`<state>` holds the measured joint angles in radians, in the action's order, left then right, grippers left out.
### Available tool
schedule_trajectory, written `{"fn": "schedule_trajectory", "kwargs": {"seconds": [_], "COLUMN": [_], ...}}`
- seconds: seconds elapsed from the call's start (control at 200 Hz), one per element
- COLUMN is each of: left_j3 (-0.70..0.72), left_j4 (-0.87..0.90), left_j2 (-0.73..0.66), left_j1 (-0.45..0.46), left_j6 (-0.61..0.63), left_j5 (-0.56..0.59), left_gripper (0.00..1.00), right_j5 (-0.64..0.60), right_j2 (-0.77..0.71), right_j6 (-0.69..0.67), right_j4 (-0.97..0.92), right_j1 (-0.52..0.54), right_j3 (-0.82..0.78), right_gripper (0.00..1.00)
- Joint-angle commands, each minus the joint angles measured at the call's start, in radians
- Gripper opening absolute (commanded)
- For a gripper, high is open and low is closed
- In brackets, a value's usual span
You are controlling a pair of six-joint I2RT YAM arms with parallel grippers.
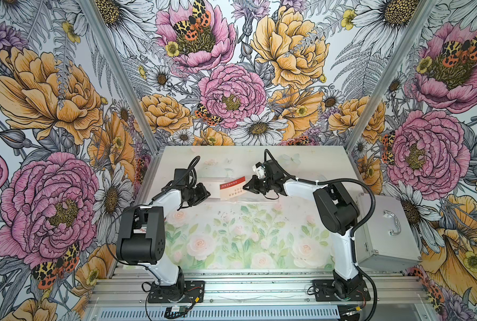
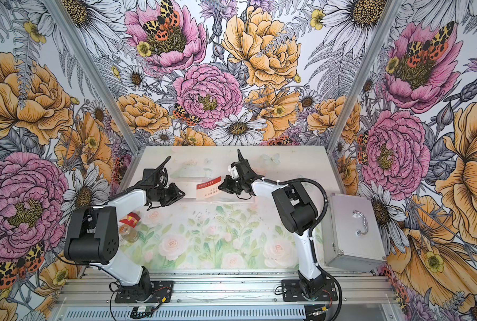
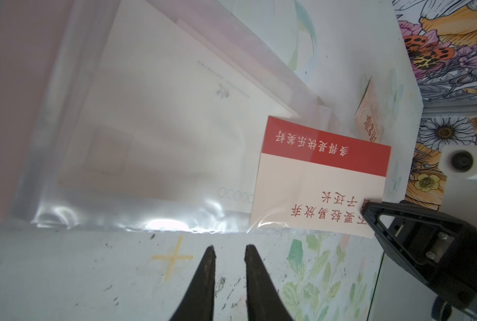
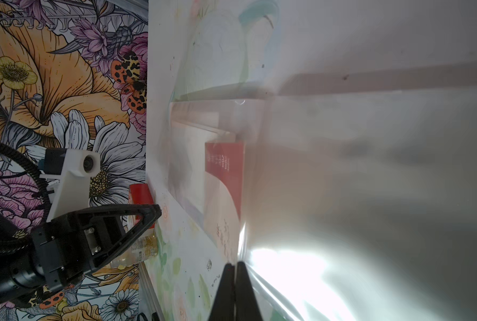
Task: Place the photos into the photo albums
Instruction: Insert the photo into the photo album.
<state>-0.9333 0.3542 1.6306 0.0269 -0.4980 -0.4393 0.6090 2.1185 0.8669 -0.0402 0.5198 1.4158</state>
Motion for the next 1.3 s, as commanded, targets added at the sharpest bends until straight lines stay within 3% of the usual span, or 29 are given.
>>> {"fn": "schedule_trajectory", "kwargs": {"seconds": [0.0,0.435,0.841,1.146,1.296], "left_j3": [0.011,0.011,0.015,0.013,0.013], "left_j4": [-0.022,-0.023,-0.023,-0.022,-0.022], "left_j2": [-0.025,-0.029,-0.041,-0.053,-0.074], "left_j1": [0.010,0.031,0.043,0.044,0.041], "left_j6": [-0.003,-0.009,-0.014,-0.023,-0.025], "left_j5": [0.003,0.011,0.015,0.005,0.004], "left_gripper": [0.22,0.22,0.22,0.22,0.22], "right_j5": [-0.035,-0.142,-0.129,-0.185,-0.222], "right_j2": [0.028,0.123,0.202,0.126,0.093], "right_j6": [0.012,0.093,0.108,0.028,-0.016], "right_j4": [0.023,0.026,-0.002,-0.108,-0.180], "right_j1": [0.015,0.084,0.116,0.104,0.098], "right_j3": [0.051,0.150,0.251,0.227,0.230], "right_gripper": [0.00,0.00,0.00,0.29,0.39]}}
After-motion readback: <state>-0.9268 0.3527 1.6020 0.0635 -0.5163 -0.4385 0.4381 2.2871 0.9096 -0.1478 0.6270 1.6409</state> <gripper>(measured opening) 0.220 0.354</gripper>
